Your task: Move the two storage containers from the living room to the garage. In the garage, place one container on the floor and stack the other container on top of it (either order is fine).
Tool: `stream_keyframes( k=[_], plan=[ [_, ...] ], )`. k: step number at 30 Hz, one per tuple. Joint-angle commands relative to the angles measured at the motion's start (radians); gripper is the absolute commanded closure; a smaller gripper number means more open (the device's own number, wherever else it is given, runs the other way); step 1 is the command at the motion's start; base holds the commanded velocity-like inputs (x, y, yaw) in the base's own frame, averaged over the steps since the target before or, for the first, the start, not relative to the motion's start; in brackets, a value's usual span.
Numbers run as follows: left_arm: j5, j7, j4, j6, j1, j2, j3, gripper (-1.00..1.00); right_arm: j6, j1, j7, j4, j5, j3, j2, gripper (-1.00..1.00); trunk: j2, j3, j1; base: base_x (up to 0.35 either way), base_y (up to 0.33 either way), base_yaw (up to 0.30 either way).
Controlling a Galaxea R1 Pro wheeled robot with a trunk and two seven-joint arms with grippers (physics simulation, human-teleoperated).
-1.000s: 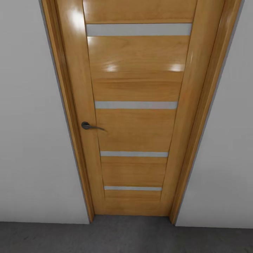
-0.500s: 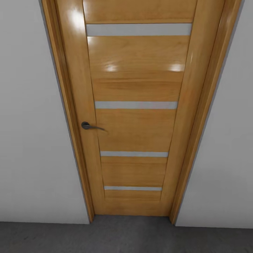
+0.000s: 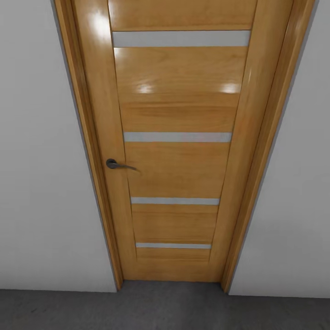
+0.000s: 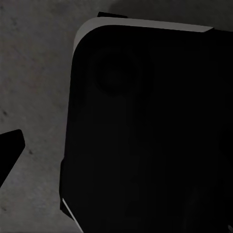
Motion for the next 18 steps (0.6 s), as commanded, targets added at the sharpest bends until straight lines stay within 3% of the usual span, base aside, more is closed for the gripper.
stream_keyframes(
  k=[1, 4, 6, 10, 13, 14, 18],
  plan=[
    [0.007, 0.000, -0.001, -0.002, 0.000, 0.000, 0.003, -1.00, 0.051, -0.001, 0.002, -0.068, 0.031, 0.001, 0.014, -1.00, 0.000, -0.001, 0.000, 0.000, 0.000, 0.000],
    [0.006, 0.000, -0.001, -0.002, 0.000, 0.000, 0.002, -1.00, 0.142, -0.003, 0.005, -0.201, 0.090, 0.001, 0.039, -1.00, 0.000, -0.001, 0.000, 0.000, 0.000, 0.000],
    [0.006, 0.000, -0.001, -0.002, 0.000, 0.000, 0.002, -1.00, 0.233, -0.004, 0.007, -0.321, 0.151, 0.001, 0.065, -1.00, 0.000, -0.001, 0.000, 0.000, 0.000, 0.000],
    [0.006, 0.000, -0.001, -0.002, 0.000, 0.000, 0.002, -1.00, 0.324, -0.018, 0.009, -0.446, 0.202, 0.021, 0.101, -1.00, 0.000, -0.001, 0.000, 0.000, 0.000, 0.000],
    [0.006, 0.000, -0.001, -0.002, 0.000, 0.000, 0.001, -1.00, 0.399, -0.098, 0.010, -0.525, 0.216, 0.085, 0.107, -1.00, 0.000, -0.001, 0.000, 0.000, 0.000, 0.000],
    [0.006, -0.001, -0.001, -0.002, 0.000, 0.000, 0.000, -1.00, 0.463, -0.200, 0.017, -0.548, 0.217, 0.126, 0.107, -1.00, 0.000, -0.001, 0.000, 0.000, 0.000, 0.000],
    [0.006, -0.001, -0.001, -0.002, 0.000, 0.000, 0.000, -1.00, 0.549, -0.360, 0.058, -0.561, 0.210, 0.157, 0.107, -1.00, 0.000, -0.001, 0.000, 0.000, 0.000, 0.000]
  ],
)
